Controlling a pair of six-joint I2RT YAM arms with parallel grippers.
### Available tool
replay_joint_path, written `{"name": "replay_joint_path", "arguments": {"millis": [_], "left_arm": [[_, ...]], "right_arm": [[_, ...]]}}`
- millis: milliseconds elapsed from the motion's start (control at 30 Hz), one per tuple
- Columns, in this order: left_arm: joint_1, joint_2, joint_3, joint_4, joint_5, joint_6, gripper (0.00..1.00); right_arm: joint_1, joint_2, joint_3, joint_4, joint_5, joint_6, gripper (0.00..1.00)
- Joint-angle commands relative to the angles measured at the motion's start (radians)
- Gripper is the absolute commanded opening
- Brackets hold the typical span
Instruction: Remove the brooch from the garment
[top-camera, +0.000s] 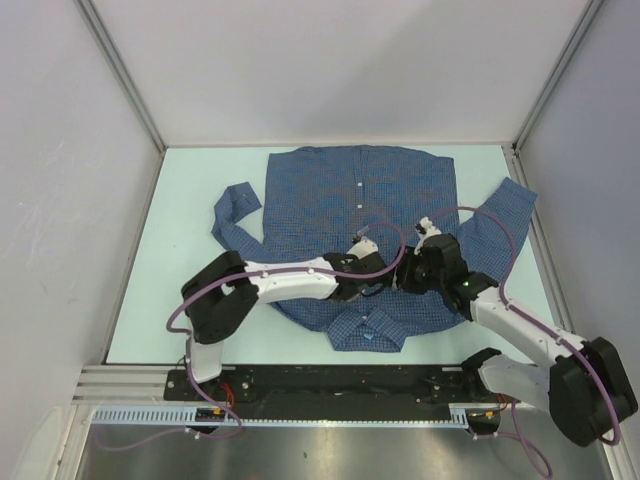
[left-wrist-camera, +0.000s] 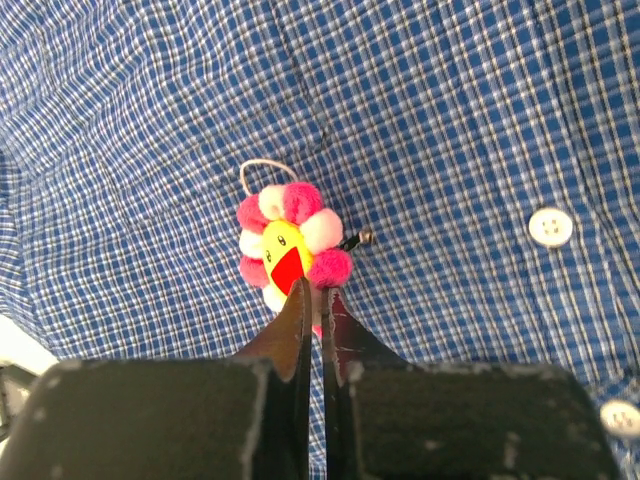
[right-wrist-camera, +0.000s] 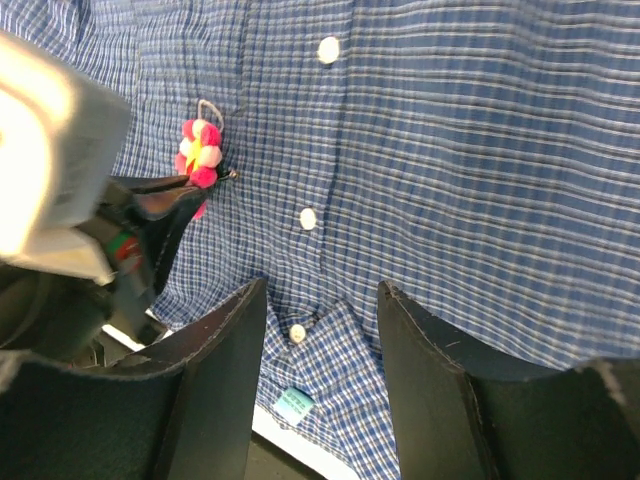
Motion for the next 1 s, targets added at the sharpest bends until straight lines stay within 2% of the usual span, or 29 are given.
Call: {"name": "replay_joint_path", "arguments": {"millis": [0, 33, 200, 233, 300, 467, 567, 733, 967], "left_arm": [[0.023, -0.131, -0.100, 0.133, 0.084, -0.022, 0.00], [0.039, -0.160, -0.117, 0.157, 0.127, -0.022, 0.00], [0.071, -0.221, -0.198, 0.269, 0.242, -0.015, 0.00], [0.082, -0.226, -0.204, 0.279, 0.288, -0.010, 0.00], [0.092, -0.232, -0.209, 0.296, 0.317, 0.001, 0.00], [0.116, -0.241, -0.227, 0.324, 0.420, 0.010, 0.00], [0.139, -0.253, -0.253, 0.350, 0.468, 0.001, 0.00], [0.175, -0.267, -0.287, 0.369, 0.499, -0.015, 0.00], [0.203, -0.270, -0.298, 0.359, 0.466, -0.009, 0.00]], "right_arm": [[0.050, 0.065, -0.001, 0.167, -0.033, 0.022, 0.53], [0.060, 0.081, -0.001, 0.242, -0.040, 0.039, 0.53], [0.100, 0.188, 0.000, 0.365, -0.052, 0.098, 0.52], [0.110, 0.205, 0.002, 0.395, -0.055, 0.105, 0.50], [0.121, 0.233, 0.006, 0.428, -0.070, 0.116, 0.44], [0.153, 0.317, 0.019, 0.479, -0.072, 0.113, 0.43], [0.153, 0.362, 0.023, 0.500, -0.082, 0.118, 0.39], [0.155, 0.398, 0.022, 0.532, -0.089, 0.131, 0.38], [0.155, 0.472, 0.062, 0.537, -0.119, 0.142, 0.31]]}}
